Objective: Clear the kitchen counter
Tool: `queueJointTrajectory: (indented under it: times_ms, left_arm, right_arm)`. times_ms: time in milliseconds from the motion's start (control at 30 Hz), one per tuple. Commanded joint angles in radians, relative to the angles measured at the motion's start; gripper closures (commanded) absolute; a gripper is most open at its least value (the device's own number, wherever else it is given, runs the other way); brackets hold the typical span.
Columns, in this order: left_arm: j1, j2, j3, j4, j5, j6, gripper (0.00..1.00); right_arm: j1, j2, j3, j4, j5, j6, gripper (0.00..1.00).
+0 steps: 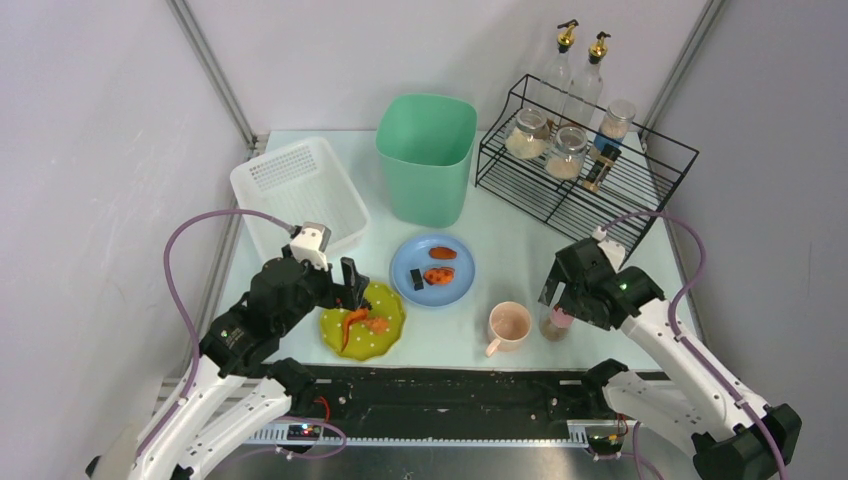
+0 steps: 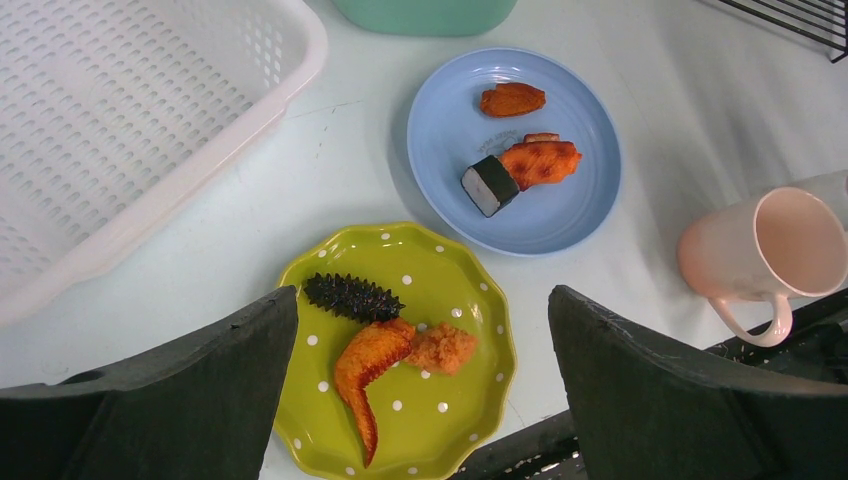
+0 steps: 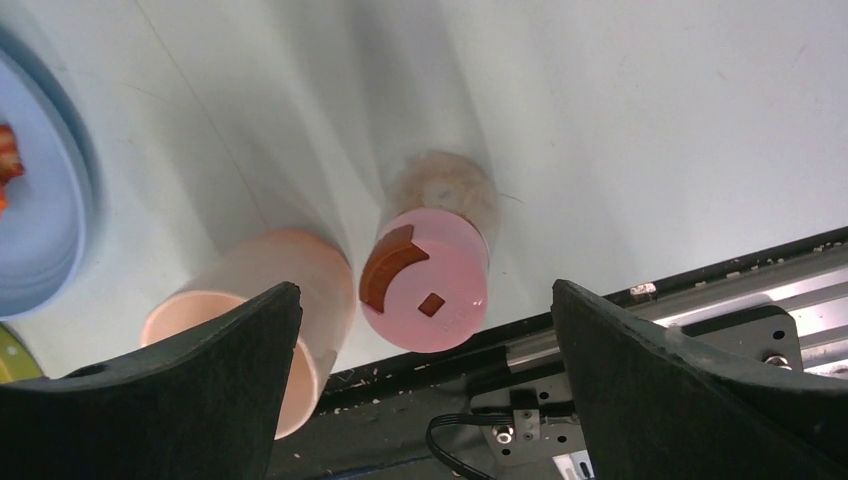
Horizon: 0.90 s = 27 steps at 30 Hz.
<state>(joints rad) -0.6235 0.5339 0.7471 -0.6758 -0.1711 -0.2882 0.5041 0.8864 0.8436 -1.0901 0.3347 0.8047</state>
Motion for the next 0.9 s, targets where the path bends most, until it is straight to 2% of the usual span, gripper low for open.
queueJointTrajectory:
  times_ms: [0,133,267,467,633,733,867]
  left_arm:
    - [-0.008,0.002,-0.005,0.012,0.007,-0.004,0.02]
    - [-0.008,0.003,-0.005,0.012,0.007,-0.005,0.02]
    - [-0.008,0.002,-0.004,0.013,0.006,-0.004,0.02]
    - [-0.009,0.000,-0.005,0.012,0.005,-0.005,0.02]
    - [-0.010,-0.002,-0.005,0.013,0.006,-0.004,0.02]
    - [-0.009,-0.004,-0.005,0.013,0.007,-0.004,0.02]
    - [-0.011,-0.005,-0.005,0.012,0.008,-0.005,0.02]
  right_arm:
    - [0.010,-0.035,-0.039,0.012,-0.003,0.049,0.01]
    - [0.015,-0.040,-0.056,0.015,-0.017,0.048,0.06]
    - [0.019,-0.052,-0.077,0.052,-0.044,0.035,0.19]
    - [0.023,-0.042,-0.091,0.087,-0.101,0.014,0.52]
    - [0.024,-0.041,-0.091,0.094,-0.099,0.009,0.67]
    - [0.025,-0.046,-0.089,0.112,-0.112,0.000,0.83]
    - [0.024,-0.052,-0.051,0.106,-0.098,-0.005,0.86]
